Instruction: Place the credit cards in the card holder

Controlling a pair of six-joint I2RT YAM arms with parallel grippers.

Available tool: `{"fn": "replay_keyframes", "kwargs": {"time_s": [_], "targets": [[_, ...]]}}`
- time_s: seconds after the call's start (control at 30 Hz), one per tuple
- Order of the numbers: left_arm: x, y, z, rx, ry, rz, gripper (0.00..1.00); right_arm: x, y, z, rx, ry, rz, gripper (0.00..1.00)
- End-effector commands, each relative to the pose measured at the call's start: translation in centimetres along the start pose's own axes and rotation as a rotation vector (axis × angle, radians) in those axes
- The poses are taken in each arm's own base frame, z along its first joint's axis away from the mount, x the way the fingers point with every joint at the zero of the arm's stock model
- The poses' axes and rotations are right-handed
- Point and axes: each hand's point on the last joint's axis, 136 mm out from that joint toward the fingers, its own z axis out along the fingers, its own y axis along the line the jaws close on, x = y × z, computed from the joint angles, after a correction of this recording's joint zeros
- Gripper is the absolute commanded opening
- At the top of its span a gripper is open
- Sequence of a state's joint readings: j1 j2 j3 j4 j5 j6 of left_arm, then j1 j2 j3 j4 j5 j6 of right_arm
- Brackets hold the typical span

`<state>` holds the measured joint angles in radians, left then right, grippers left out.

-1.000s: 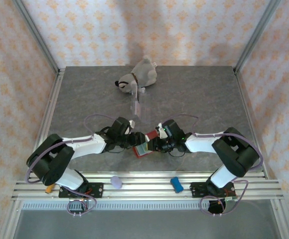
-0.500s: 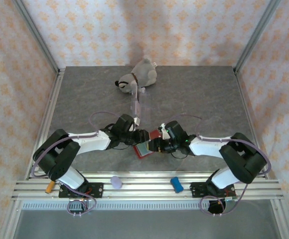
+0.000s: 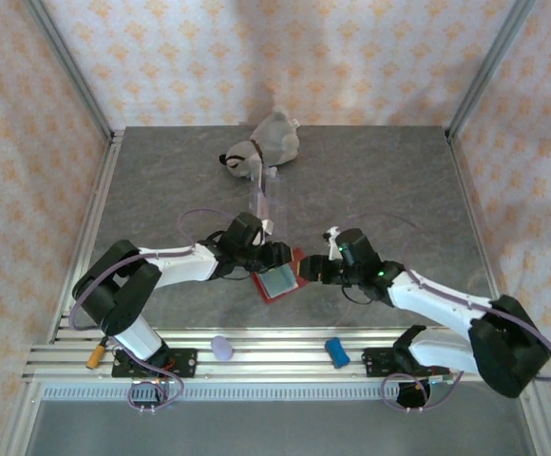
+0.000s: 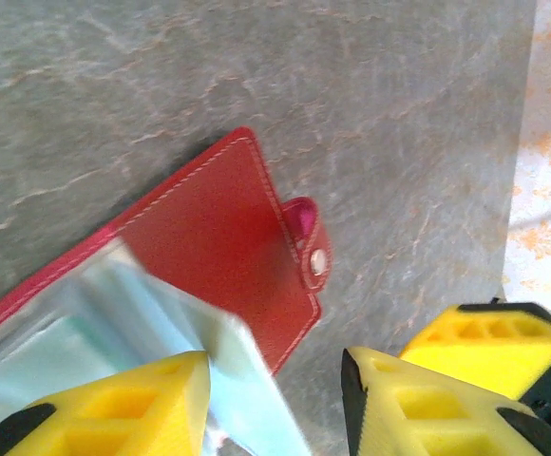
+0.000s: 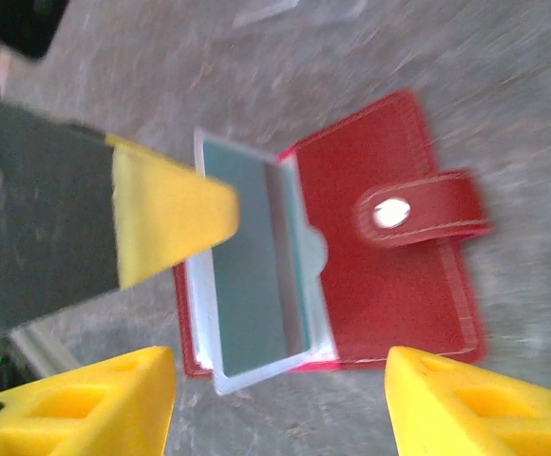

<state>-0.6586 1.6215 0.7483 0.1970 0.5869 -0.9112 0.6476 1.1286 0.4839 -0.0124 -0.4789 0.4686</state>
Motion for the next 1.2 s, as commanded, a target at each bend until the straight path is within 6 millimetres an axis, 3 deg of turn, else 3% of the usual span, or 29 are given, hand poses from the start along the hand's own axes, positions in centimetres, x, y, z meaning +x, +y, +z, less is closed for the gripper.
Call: {"fn": "replay_keyframes", "kwargs": {"time_s": [0.0,0.17,0.33,0.63,0.77,0.83,0.9,1.0,1.17], "targets": [[-0.5,-1.5,0.7,0.021,-0.001,0.015,0.45,-1.2,-2.7,-1.8,0.139,-0.067,0.015,0.6],[-1.2,-2.6,1.3,0.038,0.006,0.029,0.47,-3.2,-3.2,-3.4,0.185,-0.147,0.031,0.61],[-1.7,-3.3,-0.1,-0.015,0.002,0.112,0.47,-4.9,-2.5,-4.6,0.232,-0.158,-0.054,0.62],[-3.6,-2.5,-8.9,-0.198,-0.157,0.251,0.54,-8.9,1.1,-4.6,0.198,-0.154,-0.119,0.64],[-4.8,-1.4,-13.1,-0.273,-0.264,0.281,0.68,-10.9,1.8,-4.0,0.217,-0.167,-0.109,0.68],[-5.7,-0.8,-15.3,-0.356,-0.321,0.324,0.79,-12.0,1.2,-4.3,0.273,-0.206,-0.09,0.8],[-6.9,-0.8,-17.4,-0.451,-0.367,0.39,0.99,-12.9,-0.2,-4.9,0.361,-0.256,-0.058,1.0],[-9.0,-1.5,-19.1,-0.564,-0.405,0.465,0.99,-13.4,-2.0,-5.8,0.468,-0.301,-0.045,0.99],[-12.7,-3.1,-18.5,-0.684,-0.395,0.531,0.99,-12.0,-5.6,-7.1,0.605,-0.361,-0.034,0.99]]}}
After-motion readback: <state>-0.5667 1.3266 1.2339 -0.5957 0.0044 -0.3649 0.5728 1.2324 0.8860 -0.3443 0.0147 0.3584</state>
